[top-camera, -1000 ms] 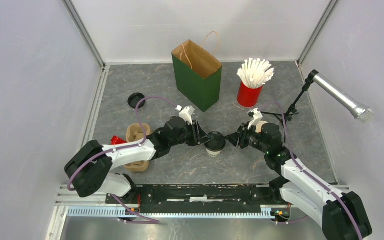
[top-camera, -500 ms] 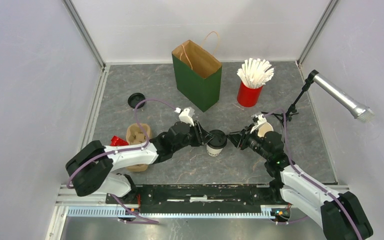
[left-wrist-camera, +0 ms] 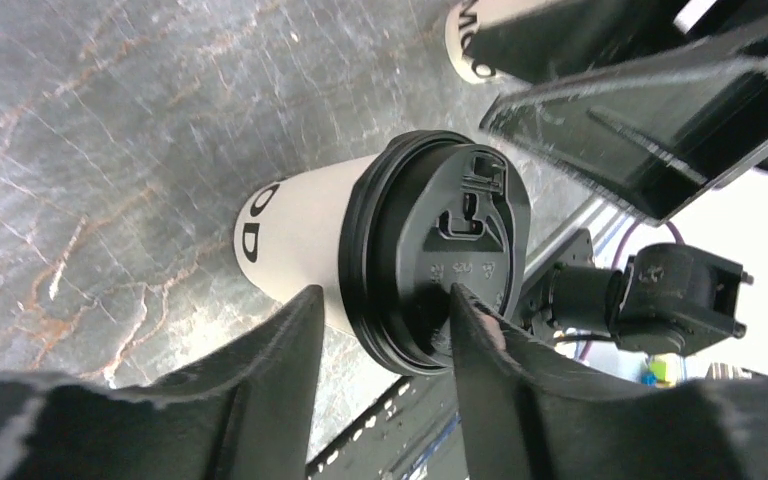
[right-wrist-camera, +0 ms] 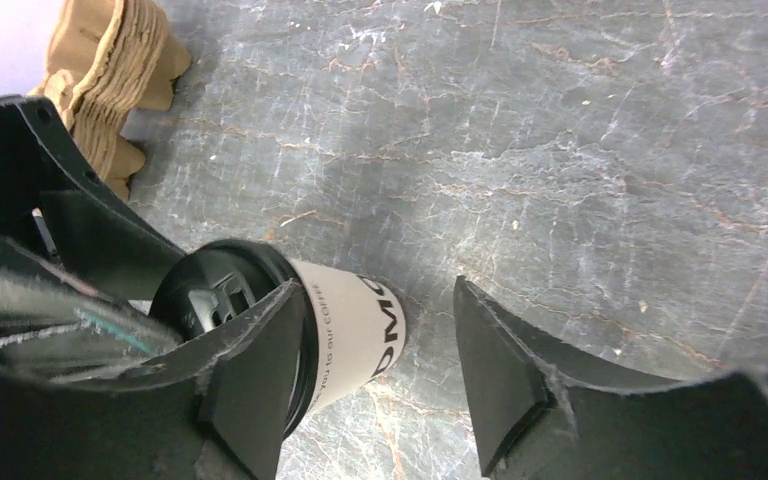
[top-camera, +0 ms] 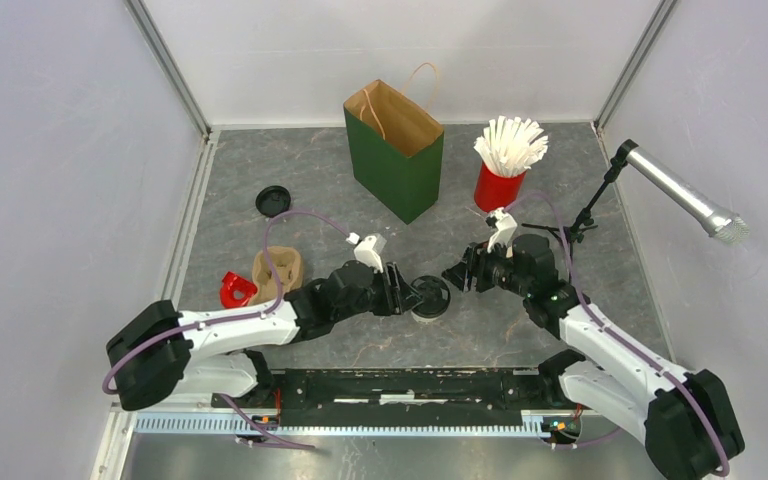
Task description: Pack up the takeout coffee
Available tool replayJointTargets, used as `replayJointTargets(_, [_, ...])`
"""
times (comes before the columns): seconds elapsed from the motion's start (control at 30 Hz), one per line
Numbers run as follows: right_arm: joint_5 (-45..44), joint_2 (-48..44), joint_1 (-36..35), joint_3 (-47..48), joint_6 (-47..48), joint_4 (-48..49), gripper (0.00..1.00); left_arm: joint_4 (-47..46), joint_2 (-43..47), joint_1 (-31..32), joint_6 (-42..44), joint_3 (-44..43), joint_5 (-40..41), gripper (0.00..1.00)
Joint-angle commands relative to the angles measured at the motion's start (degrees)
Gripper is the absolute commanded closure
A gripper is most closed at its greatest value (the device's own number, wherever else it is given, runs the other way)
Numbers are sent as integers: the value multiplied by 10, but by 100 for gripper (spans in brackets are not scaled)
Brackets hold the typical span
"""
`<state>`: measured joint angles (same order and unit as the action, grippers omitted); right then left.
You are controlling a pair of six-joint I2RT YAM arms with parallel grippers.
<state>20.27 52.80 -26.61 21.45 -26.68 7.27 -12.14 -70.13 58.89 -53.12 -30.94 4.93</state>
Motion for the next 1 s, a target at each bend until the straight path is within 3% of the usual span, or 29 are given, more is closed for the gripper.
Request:
replayJointTargets(0.0, [-34, -4, -1, 79, 32, -117, 34, 61, 11, 9, -10, 7, -22, 41])
replayJointTargets(0.17, [-18, -27, -1, 107, 21, -155, 29, 83, 35, 9, 1, -11, -5, 31])
replayJointTargets(0.43, [50, -82, -18, 59, -34, -129, 27, 134, 76, 2, 44, -32, 33, 21])
replayJointTargets(0.7, [37, -74, -74, 20, -72, -79, 27, 153, 103, -9, 53, -31, 27, 21])
replayJointTargets(0.97, [9, -22, -95, 34, -60, -50, 27, 138, 121, -56, 56, -17, -22, 29])
